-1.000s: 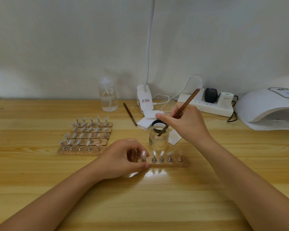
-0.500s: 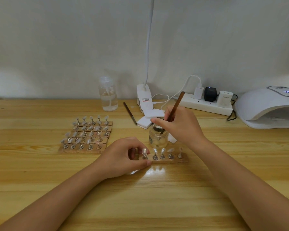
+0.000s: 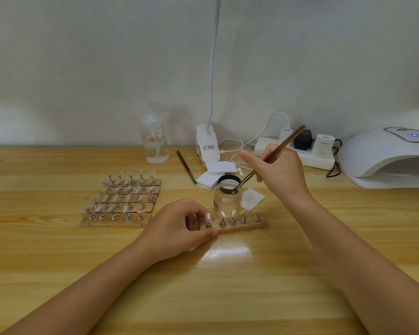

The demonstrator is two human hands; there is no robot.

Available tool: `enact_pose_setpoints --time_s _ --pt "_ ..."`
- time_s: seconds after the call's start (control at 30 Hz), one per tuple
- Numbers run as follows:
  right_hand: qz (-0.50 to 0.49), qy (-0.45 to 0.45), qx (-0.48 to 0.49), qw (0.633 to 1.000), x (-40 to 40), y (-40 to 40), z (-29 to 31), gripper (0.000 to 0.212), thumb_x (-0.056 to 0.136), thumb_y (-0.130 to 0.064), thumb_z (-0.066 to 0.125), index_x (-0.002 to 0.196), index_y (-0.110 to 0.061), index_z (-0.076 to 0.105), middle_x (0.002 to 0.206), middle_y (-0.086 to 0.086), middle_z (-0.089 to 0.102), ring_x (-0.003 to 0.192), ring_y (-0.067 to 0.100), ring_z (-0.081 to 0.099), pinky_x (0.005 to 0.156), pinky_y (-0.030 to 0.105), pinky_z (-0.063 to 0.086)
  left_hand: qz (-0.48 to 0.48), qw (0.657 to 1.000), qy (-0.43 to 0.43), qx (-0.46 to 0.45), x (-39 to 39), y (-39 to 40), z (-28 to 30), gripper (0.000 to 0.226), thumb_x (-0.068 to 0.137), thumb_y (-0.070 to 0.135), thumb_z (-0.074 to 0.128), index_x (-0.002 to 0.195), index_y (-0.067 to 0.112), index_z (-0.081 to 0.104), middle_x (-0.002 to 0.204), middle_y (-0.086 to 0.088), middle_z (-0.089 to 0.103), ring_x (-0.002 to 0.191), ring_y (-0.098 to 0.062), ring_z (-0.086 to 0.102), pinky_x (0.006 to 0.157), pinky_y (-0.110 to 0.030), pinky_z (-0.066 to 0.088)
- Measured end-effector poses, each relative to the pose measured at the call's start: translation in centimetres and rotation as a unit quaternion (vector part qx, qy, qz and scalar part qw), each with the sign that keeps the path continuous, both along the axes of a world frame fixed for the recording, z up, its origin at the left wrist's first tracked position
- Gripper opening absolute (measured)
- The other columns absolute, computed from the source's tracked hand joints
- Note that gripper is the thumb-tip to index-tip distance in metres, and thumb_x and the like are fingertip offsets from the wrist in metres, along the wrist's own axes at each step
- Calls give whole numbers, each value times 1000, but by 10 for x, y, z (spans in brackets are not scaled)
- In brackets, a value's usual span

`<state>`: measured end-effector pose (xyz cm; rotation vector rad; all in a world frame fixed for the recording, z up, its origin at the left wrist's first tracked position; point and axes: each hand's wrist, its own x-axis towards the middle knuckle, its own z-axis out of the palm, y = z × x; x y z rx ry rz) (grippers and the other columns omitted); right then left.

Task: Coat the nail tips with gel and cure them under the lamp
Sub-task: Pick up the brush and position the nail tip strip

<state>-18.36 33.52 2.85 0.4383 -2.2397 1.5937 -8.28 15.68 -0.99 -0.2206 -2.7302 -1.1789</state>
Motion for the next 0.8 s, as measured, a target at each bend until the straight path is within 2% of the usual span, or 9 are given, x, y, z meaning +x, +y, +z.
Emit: enact_pose_setpoints --time_s 0.23,0.63,0.8 --pt "4 -30 -28 999 -6 7 -2 31 82 -18 66 56 -16 49 35 -10 50 38 -4 49 43 4 36 6 1000 -2 -6 -4 1 -2 14 69 36 74 76 35 62 83 10 60 64 4 49 58 -9 39" --pt "-24 -29 -37 999 -11 17 0 31 81 -14 65 54 -14 49 38 -8 50 38 -4 47 43 4 36 20 1000 -7 15 -7 1 -1 12 72 31 74 79 31 64 89 7 61 60 3 47 59 -12 39" --pt "-29 -41 -81 995 -12 19 4 30 81 -13 64 55 -14 49 36 -8 50 38 -4 48 43 3 37 15 1000 -3 23 -6 0 -1 13 71 30 75 79 30 64 90 7 62 60 2 48 60 -12 41"
